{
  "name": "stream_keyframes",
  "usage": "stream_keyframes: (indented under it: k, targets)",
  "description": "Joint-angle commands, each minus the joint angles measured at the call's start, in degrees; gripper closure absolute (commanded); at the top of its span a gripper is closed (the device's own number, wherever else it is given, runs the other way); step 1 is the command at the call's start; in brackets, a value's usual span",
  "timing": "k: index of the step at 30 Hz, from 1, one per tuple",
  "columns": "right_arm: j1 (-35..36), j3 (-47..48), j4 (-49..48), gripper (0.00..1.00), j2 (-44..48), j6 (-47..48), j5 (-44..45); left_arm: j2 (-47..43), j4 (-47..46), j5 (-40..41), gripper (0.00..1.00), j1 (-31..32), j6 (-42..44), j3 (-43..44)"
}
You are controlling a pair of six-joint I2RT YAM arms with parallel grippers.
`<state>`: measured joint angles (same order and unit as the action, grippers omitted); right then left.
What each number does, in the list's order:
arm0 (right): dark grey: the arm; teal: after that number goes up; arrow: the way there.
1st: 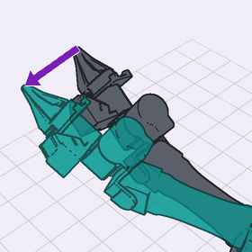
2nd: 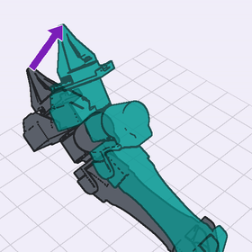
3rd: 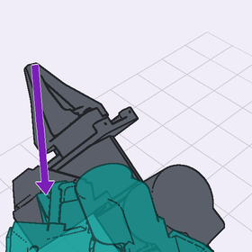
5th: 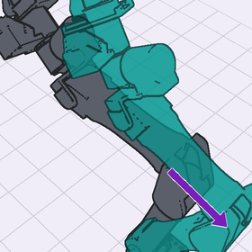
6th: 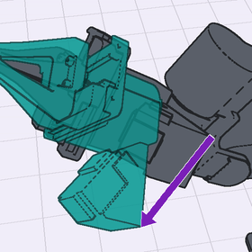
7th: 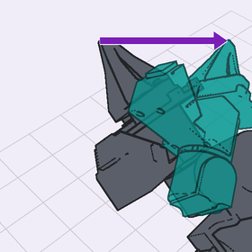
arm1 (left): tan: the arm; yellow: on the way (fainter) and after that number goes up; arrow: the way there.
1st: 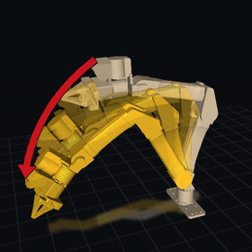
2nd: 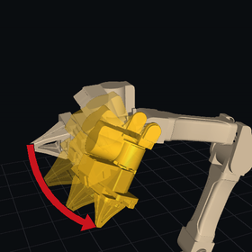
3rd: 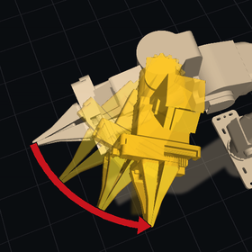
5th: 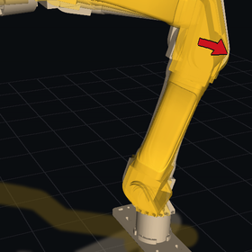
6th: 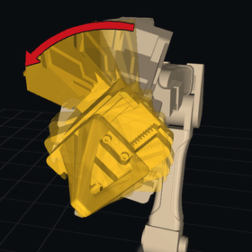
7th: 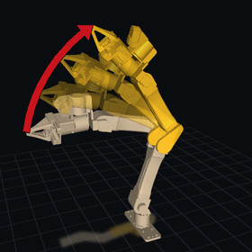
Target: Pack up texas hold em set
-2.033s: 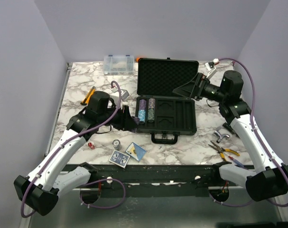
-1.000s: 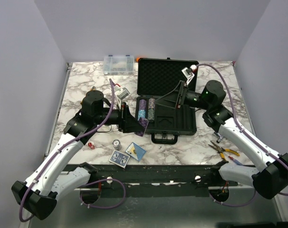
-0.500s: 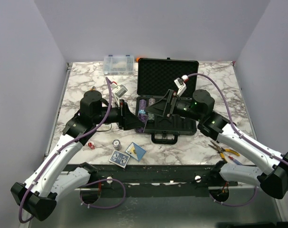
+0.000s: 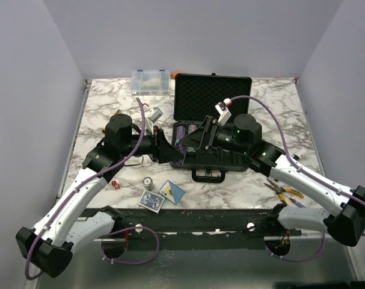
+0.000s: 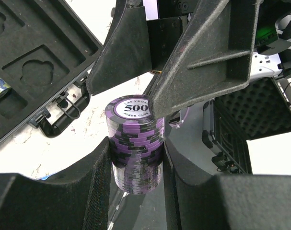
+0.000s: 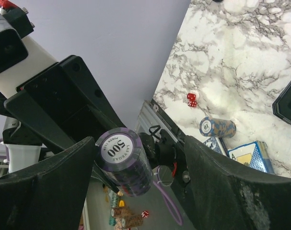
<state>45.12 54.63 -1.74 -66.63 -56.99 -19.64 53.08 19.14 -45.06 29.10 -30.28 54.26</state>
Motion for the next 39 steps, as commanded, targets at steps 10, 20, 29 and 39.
stream_keyframes:
  k: [10, 20, 29, 39]
  targets:
    - [2.34, 5.41, 7.55, 0.33, -3.72, 3.08, 4.13, 3.48, -4.22, 1.57, 1.0, 0.08, 0.93, 0.89]
    - [2.42, 5.89, 11.29, 0.45, -5.45, 3.73, 6.88, 5.51, -4.31, 2.38, 1.0, 0.08, 1.19, 2.16]
    - [2.43, 6.32, 10.41, 0.86, -7.64, 4.5, 4.9, 5.57, -4.59, 3.08, 1.0, 0.08, 0.96, 1.7]
    - [2.43, 5.51, 8.78, 0.99, -6.78, 4.32, 4.76, 3.99, -3.6, 4.82, 0.81, 0.08, 1.01, 0.24]
